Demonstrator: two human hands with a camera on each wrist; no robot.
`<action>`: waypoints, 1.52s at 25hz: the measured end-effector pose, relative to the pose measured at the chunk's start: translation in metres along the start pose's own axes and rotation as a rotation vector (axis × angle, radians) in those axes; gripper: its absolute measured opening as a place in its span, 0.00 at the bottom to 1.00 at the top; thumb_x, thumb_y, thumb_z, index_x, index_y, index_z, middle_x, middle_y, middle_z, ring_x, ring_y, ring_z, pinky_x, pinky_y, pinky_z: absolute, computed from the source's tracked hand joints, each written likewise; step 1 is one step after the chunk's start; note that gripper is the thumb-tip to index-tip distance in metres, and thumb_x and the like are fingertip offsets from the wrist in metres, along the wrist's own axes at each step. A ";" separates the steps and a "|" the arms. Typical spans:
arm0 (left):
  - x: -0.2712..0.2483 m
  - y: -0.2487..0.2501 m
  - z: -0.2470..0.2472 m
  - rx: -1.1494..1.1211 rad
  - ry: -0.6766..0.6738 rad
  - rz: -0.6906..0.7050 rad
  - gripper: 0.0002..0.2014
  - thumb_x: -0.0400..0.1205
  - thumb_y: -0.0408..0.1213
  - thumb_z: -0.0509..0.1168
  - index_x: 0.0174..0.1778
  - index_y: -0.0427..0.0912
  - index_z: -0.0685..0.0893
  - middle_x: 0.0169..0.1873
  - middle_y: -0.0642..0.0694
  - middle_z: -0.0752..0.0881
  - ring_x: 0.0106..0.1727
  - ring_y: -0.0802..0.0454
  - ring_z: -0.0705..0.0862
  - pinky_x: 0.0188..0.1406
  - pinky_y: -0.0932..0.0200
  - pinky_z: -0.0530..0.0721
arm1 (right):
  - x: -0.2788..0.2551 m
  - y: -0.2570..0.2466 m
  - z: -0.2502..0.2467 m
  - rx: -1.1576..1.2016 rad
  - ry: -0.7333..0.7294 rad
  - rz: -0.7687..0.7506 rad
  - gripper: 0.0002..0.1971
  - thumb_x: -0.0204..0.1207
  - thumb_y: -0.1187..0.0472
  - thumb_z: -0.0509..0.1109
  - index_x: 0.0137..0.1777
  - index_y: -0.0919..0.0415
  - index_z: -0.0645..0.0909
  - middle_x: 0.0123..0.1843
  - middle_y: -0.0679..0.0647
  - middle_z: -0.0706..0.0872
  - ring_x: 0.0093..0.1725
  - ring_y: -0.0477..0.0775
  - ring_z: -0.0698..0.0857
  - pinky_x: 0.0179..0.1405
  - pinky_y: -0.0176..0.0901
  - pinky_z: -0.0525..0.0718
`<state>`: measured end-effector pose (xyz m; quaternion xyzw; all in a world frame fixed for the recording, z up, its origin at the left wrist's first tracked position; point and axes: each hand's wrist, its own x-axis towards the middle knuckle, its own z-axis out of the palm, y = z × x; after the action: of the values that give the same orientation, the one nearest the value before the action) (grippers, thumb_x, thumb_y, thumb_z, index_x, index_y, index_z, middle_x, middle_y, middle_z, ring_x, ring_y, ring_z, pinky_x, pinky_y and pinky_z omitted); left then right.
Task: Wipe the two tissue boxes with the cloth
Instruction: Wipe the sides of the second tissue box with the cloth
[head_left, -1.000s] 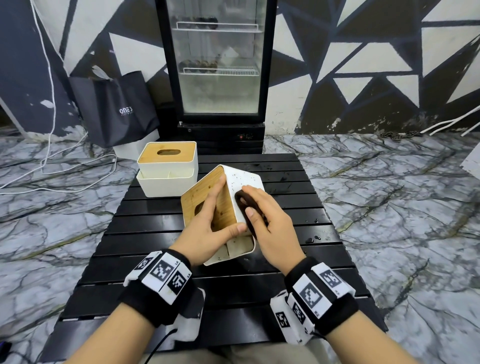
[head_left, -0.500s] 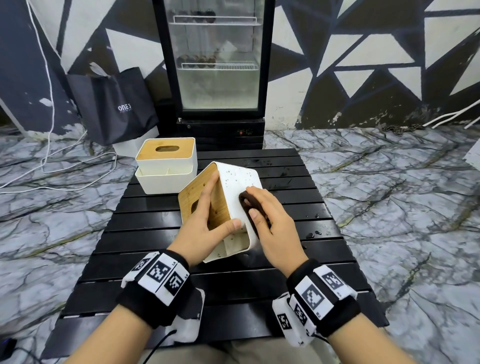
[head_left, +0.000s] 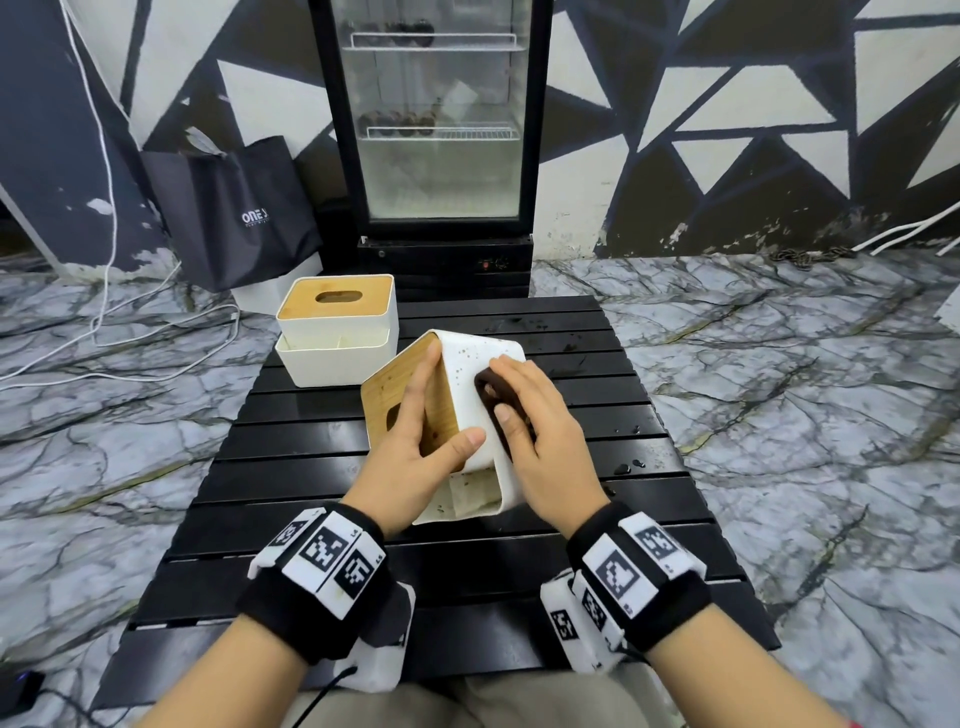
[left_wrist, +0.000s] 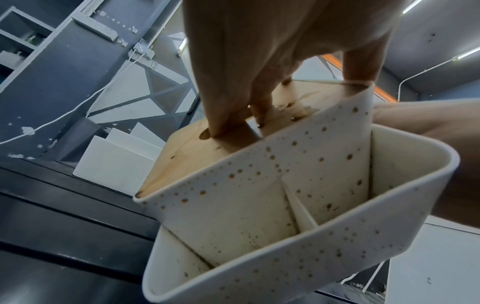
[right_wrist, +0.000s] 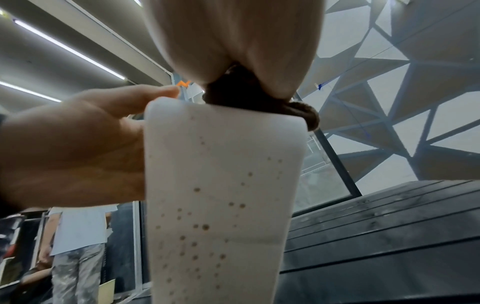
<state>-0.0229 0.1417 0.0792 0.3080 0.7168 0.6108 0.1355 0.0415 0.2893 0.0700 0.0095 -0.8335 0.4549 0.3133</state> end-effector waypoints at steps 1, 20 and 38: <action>-0.001 0.001 0.000 0.000 0.006 -0.002 0.43 0.67 0.60 0.71 0.71 0.84 0.50 0.75 0.49 0.72 0.76 0.48 0.71 0.73 0.38 0.71 | 0.005 0.001 -0.002 -0.003 0.006 0.000 0.21 0.78 0.61 0.57 0.72 0.59 0.71 0.68 0.42 0.69 0.72 0.37 0.64 0.73 0.24 0.56; -0.001 0.006 -0.002 0.021 -0.031 0.013 0.42 0.66 0.59 0.70 0.70 0.85 0.51 0.72 0.46 0.74 0.71 0.50 0.76 0.63 0.50 0.83 | 0.009 -0.004 0.000 0.036 0.022 0.007 0.21 0.77 0.60 0.58 0.71 0.56 0.71 0.67 0.43 0.73 0.71 0.44 0.70 0.72 0.35 0.65; 0.003 0.007 0.001 0.103 -0.056 0.058 0.43 0.70 0.58 0.67 0.75 0.78 0.47 0.79 0.66 0.60 0.79 0.62 0.63 0.78 0.44 0.66 | 0.037 -0.020 0.004 0.101 -0.046 -0.071 0.20 0.77 0.63 0.58 0.70 0.59 0.73 0.65 0.47 0.76 0.69 0.46 0.72 0.72 0.36 0.68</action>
<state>-0.0229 0.1449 0.0864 0.3521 0.7338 0.5681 0.1215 0.0154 0.2846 0.1033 0.0654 -0.8156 0.4848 0.3089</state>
